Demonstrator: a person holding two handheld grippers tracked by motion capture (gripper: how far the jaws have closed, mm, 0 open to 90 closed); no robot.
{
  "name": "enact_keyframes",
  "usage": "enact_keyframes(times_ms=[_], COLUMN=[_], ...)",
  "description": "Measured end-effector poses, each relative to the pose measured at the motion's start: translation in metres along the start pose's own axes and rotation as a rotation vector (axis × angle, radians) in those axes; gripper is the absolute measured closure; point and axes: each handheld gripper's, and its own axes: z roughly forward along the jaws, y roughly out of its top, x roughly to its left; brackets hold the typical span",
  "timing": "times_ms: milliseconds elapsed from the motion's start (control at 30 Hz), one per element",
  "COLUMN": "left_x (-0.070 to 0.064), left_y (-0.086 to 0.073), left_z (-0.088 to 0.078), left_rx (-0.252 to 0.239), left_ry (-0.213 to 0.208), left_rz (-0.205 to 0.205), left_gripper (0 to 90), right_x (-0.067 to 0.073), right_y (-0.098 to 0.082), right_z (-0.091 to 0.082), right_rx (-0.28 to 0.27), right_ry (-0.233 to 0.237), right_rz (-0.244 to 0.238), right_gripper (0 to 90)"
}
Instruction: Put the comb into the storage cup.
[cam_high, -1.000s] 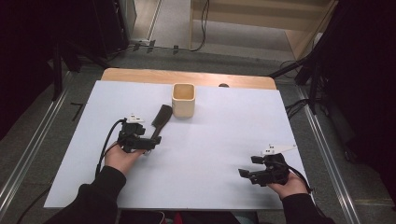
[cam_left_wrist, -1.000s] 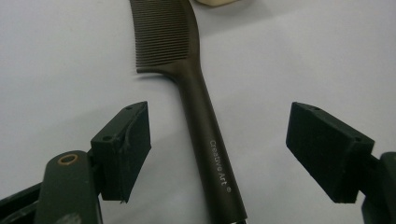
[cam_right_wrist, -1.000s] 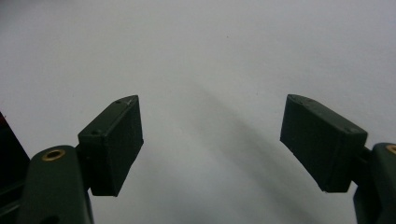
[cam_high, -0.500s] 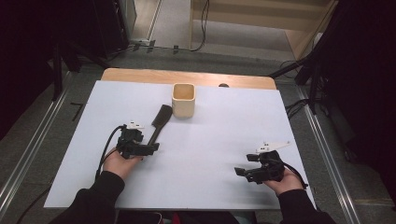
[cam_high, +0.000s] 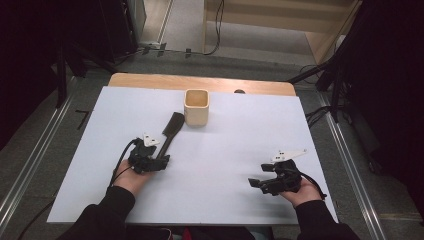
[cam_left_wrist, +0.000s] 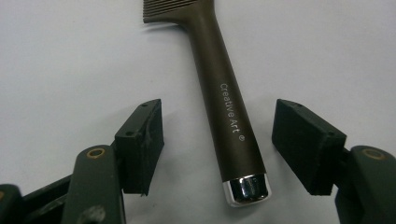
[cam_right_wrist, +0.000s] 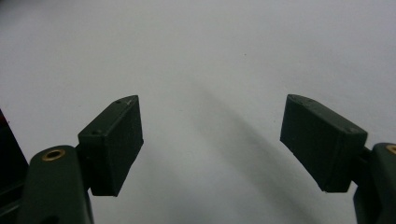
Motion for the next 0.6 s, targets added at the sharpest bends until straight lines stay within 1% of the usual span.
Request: enact_keyframes(times_ms=[67,133,233,333,467,600], left_x=[-0.0008,-0.0018,-0.0022,-0.0039,-0.006,-0.0059], left_y=[0.0002,0.0012,0.0023,0.0017,-0.0007,-0.0019], left_z=[0.0001,0.0001,-0.0007,-0.0004,0.0002,0.0001], left_rx=[0.0,-0.001,0.007,0.001,-0.023,-0.034], left_ry=[0.004,0.006,0.005,0.009,0.02,0.027], left_rz=[-0.005,-0.022,-0.021,-0.014,-0.034,-0.057], left_gripper=[38.1,40.3,49.8,53.1,56.7,59.8], right_x=[0.0002,0.0002,0.0,0.0002,0.0004,0.0004], right_y=[0.0,0.0,-0.0001,0.0001,0.0,0.0], right_z=[0.0001,0.0001,0.0004,0.0008,0.0012,0.0012], right_rx=[0.0,0.001,0.001,0.005,0.008,0.009], right_ry=[-0.001,-0.002,-0.003,-0.003,-0.004,-0.004], right_rz=[0.001,0.001,0.0,-0.001,-0.004,-0.004], right_gripper=[19.4,19.4,19.4,19.4,19.4,19.4])
